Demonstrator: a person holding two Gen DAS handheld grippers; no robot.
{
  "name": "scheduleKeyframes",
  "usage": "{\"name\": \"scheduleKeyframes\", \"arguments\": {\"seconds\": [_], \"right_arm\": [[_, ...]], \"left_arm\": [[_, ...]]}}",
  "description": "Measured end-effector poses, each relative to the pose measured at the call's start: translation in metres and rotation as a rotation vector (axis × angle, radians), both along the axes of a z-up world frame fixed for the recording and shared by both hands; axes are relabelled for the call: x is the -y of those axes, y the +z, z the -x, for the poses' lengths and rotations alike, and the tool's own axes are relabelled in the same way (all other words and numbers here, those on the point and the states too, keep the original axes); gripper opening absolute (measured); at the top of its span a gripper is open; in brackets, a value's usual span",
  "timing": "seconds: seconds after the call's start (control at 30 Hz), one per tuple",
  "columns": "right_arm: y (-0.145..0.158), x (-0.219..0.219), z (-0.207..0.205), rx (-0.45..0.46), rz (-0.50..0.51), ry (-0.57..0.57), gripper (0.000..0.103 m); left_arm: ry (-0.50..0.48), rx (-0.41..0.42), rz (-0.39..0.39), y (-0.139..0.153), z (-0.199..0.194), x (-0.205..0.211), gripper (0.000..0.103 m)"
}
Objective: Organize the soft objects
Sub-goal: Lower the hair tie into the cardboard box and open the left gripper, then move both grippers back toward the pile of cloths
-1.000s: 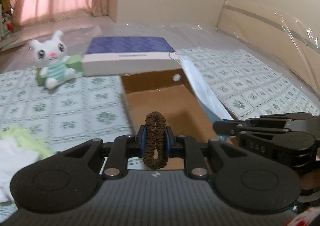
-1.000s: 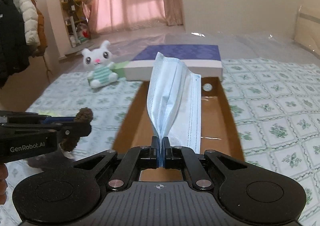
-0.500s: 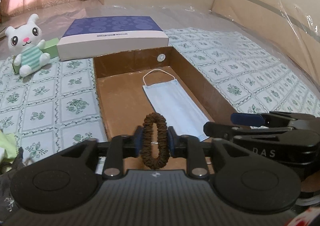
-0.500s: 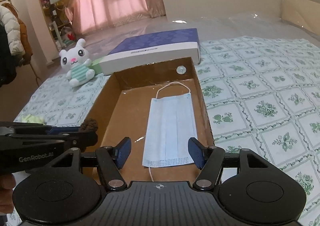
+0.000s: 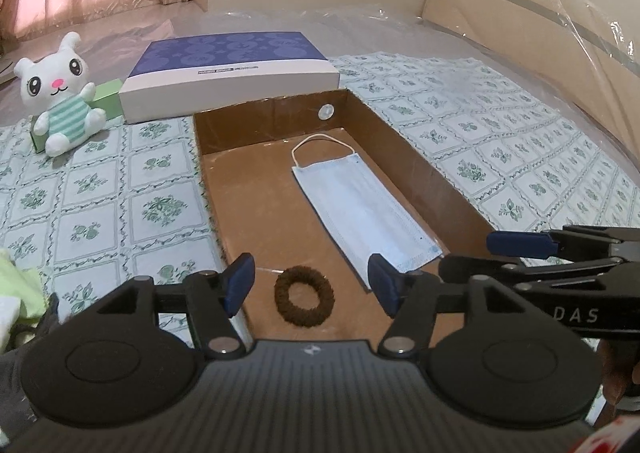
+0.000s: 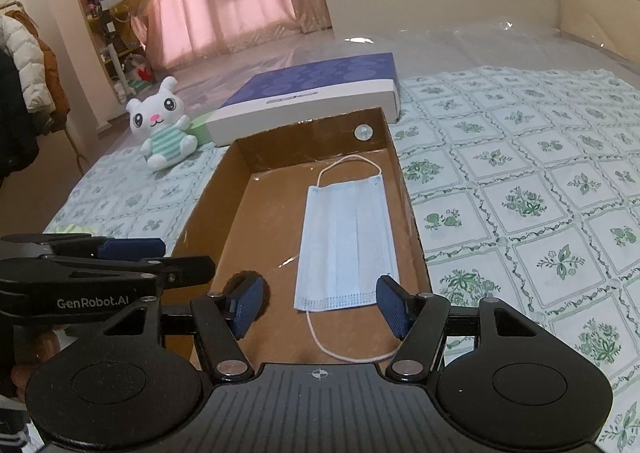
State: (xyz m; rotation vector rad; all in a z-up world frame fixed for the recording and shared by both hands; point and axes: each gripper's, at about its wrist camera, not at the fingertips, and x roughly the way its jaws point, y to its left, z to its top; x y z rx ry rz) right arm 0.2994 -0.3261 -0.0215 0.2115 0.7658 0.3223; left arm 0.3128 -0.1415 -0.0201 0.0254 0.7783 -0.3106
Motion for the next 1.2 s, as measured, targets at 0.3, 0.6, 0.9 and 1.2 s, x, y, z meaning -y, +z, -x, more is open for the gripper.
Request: {"name": "scheduleKeyframes", "arguments": {"seconds": [0.3, 0.6, 0.9, 1.2], "right_arm": [[0.013, -0.004, 0.022, 0.008, -0.001, -0.002, 0.063], [0.036, -0.018, 0.057, 0.033, -0.024, -0.011, 0.063], [0.055, -0.044, 0.089, 0.025, -0.05, -0.011, 0.063], [0.063, -0.077, 0.112, 0.016, -0.049, 0.054, 0.063]], "left_arm": [[0.016, 0.005, 0.019, 0.018, 0.028, -0.024, 0.06], [0.056, 0.033, 0.034, 0.048, 0.079, -0.065, 0.06], [0.145, 0.035, 0.051, 0.067, 0.131, -0.123, 0.06], [0.253, 0.046, 0.049, 0.073, 0.175, -0.173, 0.06]]}}
